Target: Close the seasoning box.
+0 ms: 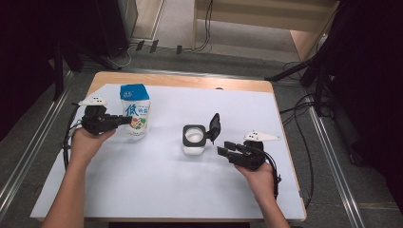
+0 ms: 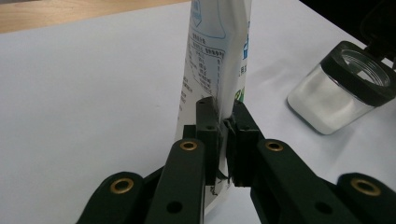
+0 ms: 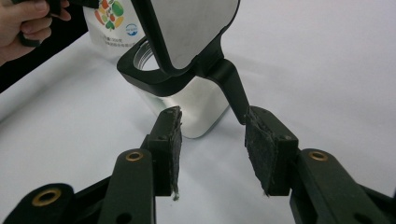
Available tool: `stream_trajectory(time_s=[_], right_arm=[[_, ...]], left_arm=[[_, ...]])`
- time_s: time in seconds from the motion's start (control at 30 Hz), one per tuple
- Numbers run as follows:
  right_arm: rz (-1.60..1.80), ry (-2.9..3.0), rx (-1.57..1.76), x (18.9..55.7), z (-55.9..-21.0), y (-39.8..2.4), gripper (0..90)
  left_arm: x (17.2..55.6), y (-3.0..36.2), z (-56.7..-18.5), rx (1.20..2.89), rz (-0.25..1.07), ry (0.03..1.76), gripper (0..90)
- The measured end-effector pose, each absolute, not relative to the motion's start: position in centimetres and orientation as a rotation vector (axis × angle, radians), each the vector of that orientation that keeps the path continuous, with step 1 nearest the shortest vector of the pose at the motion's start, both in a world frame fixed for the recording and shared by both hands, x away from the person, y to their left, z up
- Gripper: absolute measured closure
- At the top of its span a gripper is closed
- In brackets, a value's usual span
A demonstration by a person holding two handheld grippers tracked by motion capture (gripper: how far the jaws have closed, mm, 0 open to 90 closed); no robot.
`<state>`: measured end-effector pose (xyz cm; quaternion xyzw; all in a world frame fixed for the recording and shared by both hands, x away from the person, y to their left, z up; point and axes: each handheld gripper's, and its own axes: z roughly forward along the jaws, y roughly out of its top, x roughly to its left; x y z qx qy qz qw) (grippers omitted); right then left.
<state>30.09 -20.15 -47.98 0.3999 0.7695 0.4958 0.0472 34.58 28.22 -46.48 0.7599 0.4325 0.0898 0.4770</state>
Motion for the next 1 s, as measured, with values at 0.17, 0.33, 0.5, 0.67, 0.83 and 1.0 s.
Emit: stream_trajectory(time_s=[0.17, 0.33, 0.5, 0.67, 0.83, 1.0], right_arm=[[1.512, 2.337, 1.235, 30.4, -47.9, -20.3, 57.2], [1.508, 2.316, 1.232, 30.8, -47.8, -20.5, 57.2], [1.504, 2.313, 1.238, 31.0, -47.8, -20.5, 57.3], [1.504, 2.309, 1.244, 31.2, -47.9, -20.4, 57.4], [1.495, 2.313, 1.241, 31.4, -47.9, -20.3, 57.5], [1.489, 2.322, 1.243, 31.6, -48.0, -20.2, 57.5]], left_arm=[[34.1, 28.4, -46.7, 1.859, 0.216, 1.053, 85.6], [33.5, 28.8, -46.9, 1.868, 0.213, 1.07, 85.2], [33.0, 29.1, -47.3, 1.877, 0.209, 1.066, 84.4], [32.4, 29.3, -47.5, 1.896, 0.211, 1.051, 83.4], [31.9, 29.4, -47.9, 1.903, 0.197, 1.065, 81.9], [31.8, 29.5, -48.0, 1.883, 0.195, 1.073, 78.9]])
